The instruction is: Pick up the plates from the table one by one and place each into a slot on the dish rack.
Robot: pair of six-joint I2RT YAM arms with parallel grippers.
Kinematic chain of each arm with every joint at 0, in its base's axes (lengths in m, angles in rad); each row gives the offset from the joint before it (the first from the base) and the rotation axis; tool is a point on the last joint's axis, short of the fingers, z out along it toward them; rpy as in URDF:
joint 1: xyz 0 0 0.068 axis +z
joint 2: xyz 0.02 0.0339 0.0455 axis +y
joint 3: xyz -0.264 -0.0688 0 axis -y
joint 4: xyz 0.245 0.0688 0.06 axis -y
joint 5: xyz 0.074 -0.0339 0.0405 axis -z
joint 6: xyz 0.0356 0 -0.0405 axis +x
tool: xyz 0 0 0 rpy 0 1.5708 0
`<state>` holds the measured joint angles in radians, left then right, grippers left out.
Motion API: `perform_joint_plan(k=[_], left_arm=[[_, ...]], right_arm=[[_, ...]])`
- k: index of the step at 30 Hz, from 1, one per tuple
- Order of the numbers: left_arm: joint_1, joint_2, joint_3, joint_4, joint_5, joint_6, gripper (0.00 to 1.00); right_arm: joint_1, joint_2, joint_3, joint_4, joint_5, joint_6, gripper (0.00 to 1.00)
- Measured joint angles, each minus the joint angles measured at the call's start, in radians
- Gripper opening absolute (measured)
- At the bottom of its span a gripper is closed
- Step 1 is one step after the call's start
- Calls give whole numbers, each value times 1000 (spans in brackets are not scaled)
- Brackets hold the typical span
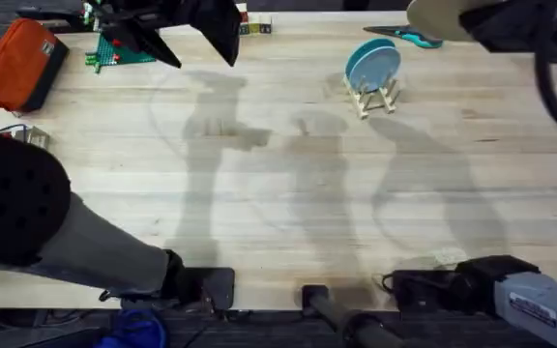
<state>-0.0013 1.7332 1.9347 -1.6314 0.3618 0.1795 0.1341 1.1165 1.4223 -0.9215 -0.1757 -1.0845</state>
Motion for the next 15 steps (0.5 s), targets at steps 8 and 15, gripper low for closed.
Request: perform_joint_plan(k=[8, 15], left_arm=[[0, 0, 0, 0, 0, 0, 995], [0, 0, 0, 0, 0, 0, 994]], right_arm=[[0, 92, 0, 0, 0, -128, 32], [0, 142, 0, -9, 0, -177, 32]])
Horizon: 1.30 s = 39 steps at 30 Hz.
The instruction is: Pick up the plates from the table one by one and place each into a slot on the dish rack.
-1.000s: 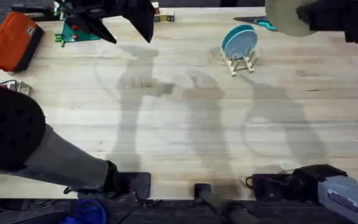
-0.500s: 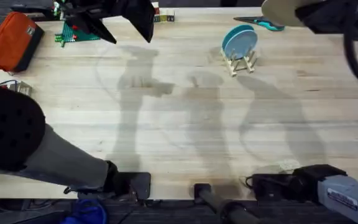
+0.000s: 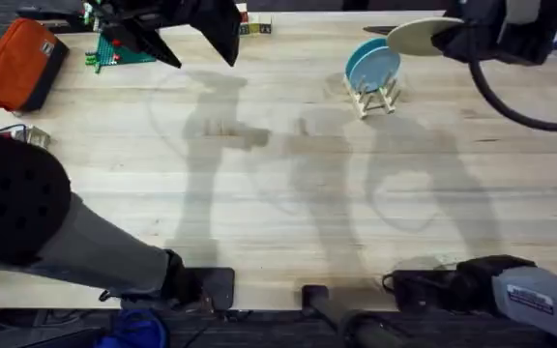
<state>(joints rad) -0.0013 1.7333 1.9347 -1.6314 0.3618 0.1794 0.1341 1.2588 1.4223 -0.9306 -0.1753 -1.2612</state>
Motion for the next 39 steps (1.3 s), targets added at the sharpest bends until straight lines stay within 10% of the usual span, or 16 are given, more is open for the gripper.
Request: perform_joint_plan(k=[39], left_arm=[[0, 0, 0, 0, 0, 0, 995]], right_arm=[[-48, 173, 76, -21, -80, 20, 29]])
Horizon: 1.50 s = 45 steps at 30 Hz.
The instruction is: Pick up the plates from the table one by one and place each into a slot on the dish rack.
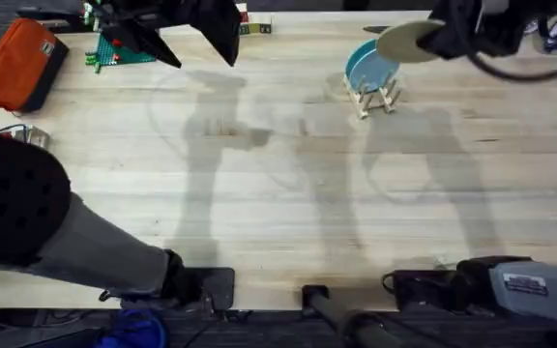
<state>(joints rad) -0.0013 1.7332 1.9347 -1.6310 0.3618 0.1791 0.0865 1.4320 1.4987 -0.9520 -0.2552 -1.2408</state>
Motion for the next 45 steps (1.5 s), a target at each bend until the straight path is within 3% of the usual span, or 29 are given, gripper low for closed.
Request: perform_joint_plan(k=[15, 29, 45], left_arm=[[0, 0, 0, 0, 0, 0, 994], [0, 0, 0, 0, 0, 0, 995], [0, 0, 0, 0, 0, 0, 995]], right_arm=[[-17, 253, 279, -33, -30, -23, 29], [-46, 274, 286, -144, -30, -112, 30], [-57, 320, 292, -156, 20, -373, 31]])
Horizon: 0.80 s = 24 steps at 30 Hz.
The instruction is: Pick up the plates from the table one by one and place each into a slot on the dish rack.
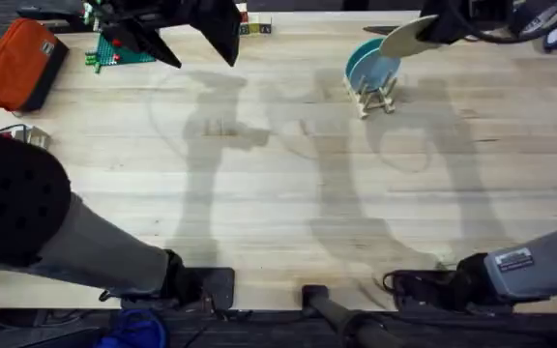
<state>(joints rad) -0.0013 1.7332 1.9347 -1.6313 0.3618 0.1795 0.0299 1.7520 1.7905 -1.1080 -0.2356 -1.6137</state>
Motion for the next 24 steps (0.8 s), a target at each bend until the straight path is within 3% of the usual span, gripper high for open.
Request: perform_joint_plan(k=[24], left_arm=[[0, 0, 0, 0, 0, 0, 995]], right_arm=[[28, 42, 0, -104, -20, -149, 31]])
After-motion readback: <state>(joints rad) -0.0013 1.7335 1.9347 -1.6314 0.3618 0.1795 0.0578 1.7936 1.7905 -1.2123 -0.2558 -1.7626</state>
